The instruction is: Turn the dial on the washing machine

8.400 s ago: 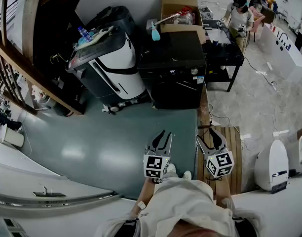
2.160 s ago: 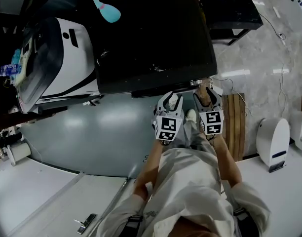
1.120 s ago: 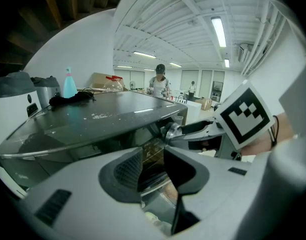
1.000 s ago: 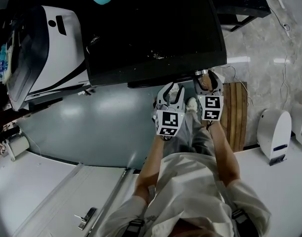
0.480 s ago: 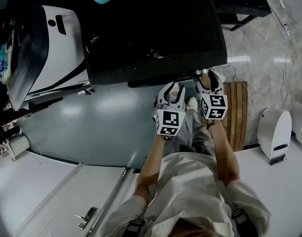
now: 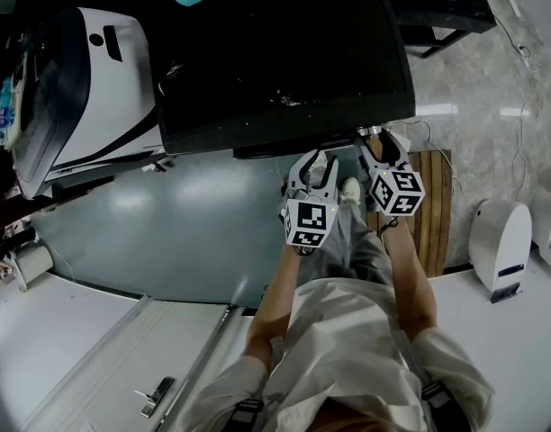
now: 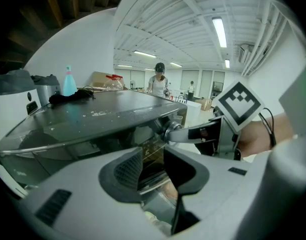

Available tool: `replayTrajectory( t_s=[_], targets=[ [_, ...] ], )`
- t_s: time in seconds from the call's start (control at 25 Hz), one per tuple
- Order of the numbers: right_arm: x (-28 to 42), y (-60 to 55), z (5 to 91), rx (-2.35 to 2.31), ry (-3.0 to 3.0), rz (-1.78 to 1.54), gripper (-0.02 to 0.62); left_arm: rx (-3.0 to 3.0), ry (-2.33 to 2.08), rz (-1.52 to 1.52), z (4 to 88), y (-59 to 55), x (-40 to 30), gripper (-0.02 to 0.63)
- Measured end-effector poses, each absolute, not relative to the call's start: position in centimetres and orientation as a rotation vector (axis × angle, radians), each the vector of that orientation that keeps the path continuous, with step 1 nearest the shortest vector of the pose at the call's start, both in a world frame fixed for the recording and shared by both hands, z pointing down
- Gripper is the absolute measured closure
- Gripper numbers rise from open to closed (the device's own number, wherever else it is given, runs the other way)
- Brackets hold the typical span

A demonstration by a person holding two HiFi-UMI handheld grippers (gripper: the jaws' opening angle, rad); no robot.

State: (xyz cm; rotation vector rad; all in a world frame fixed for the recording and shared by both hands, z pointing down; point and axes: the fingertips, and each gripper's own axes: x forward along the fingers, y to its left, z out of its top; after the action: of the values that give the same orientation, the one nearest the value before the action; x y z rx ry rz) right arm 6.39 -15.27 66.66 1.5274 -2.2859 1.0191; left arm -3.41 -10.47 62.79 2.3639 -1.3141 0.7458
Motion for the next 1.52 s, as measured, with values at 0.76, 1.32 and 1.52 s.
replayTrajectory(
  t_s=[0.76,1.32,1.52],
  targets=[
    [6.75,-15.37,66.8,1.536,-2.365,1.424,0.325,2.362,-1.314,0.747,62.81,-10.02,-3.04,0.479],
    [7.14,-15.33,67.21,1.55,-2.376,1.756,0.325,2.365,-1.303,0.752,63.01,-10.06,-2.76,0.479],
    [7.04,-15.32,67.0,1.558,-2.368,1.878,0.325,2.368,-1.294,0.753,63.01,-9.97,-2.63,0.479]
  ],
)
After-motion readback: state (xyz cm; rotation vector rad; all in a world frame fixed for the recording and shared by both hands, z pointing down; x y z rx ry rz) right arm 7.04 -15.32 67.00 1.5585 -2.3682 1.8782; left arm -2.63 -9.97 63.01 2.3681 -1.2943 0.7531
